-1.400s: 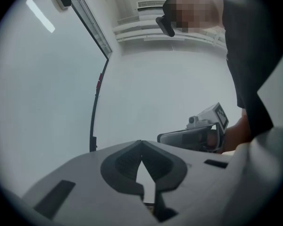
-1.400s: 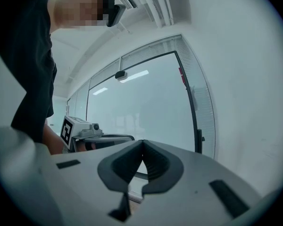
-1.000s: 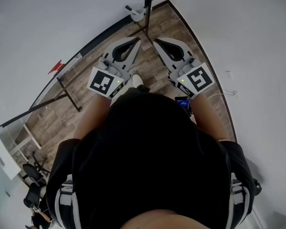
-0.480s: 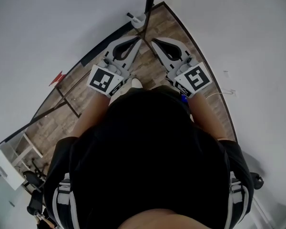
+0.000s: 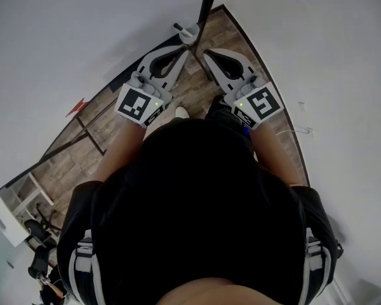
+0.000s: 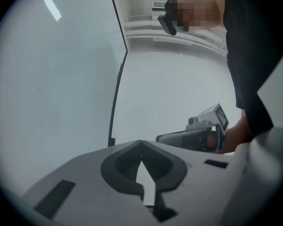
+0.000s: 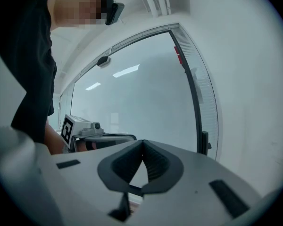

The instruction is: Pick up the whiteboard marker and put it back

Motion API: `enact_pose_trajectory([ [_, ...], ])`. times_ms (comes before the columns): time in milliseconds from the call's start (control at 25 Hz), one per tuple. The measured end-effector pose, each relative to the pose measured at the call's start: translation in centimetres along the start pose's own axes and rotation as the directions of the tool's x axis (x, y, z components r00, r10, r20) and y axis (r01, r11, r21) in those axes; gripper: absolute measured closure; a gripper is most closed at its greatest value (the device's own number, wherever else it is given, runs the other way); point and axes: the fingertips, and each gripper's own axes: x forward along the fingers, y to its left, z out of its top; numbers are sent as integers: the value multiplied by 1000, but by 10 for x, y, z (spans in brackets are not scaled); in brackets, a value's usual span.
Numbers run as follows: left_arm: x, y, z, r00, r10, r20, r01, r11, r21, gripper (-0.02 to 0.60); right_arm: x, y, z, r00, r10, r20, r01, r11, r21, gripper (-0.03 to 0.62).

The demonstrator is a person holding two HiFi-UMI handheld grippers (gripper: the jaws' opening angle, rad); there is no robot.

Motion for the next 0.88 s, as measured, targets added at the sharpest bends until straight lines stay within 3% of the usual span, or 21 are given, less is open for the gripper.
enact_pose_trajectory([
  [520,54,31,-1,986,167,-9,-167,986,14,577,25,-74,6,983,183,-5,-183,983,-18,599],
  [880,102,81,-12,943,331,3,-331,943,-3,577,68,-141,-6,936,350,-37,-350,937,-1,599],
])
